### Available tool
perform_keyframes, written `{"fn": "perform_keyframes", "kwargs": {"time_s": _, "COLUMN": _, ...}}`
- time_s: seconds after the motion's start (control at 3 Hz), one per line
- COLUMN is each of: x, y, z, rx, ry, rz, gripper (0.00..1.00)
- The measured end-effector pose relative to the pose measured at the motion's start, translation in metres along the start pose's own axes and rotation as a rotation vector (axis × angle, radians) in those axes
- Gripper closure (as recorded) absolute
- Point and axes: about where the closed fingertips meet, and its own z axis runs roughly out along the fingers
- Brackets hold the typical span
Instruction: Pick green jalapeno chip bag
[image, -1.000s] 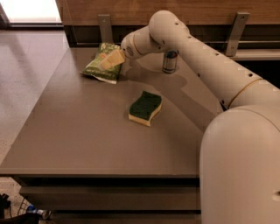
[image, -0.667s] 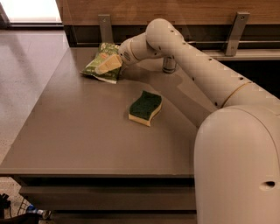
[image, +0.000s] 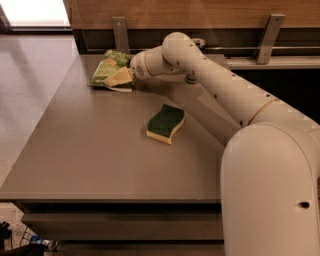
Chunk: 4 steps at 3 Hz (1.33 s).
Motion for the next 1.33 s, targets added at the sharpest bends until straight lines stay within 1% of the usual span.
{"fn": "perform_keyframes", "kwargs": {"time_s": 0.33, "x": 0.0009, "y": 0.0024, "z": 0.0031, "rx": -0.006, "ry": 0.005, "rz": -0.001, "gripper": 0.54}}
{"fn": "perform_keyframes", "kwargs": {"time_s": 0.67, "x": 0.0019, "y": 0.0049, "z": 0.0068, "rx": -0.012, "ry": 0.007, "rz": -0.001, "gripper": 0.93}}
{"fn": "perform_keyframes", "kwargs": {"time_s": 1.0, "x": 0.0016, "y": 0.0049, "z": 0.0067, "rx": -0.012, "ry": 0.007, "rz": -0.001, "gripper": 1.00}}
{"fn": "perform_keyframes", "kwargs": {"time_s": 1.33, "x": 0.0012, "y": 0.0050, "z": 0.0066, "rx": -0.012, "ry": 0.007, "rz": -0.001, "gripper": 1.00}}
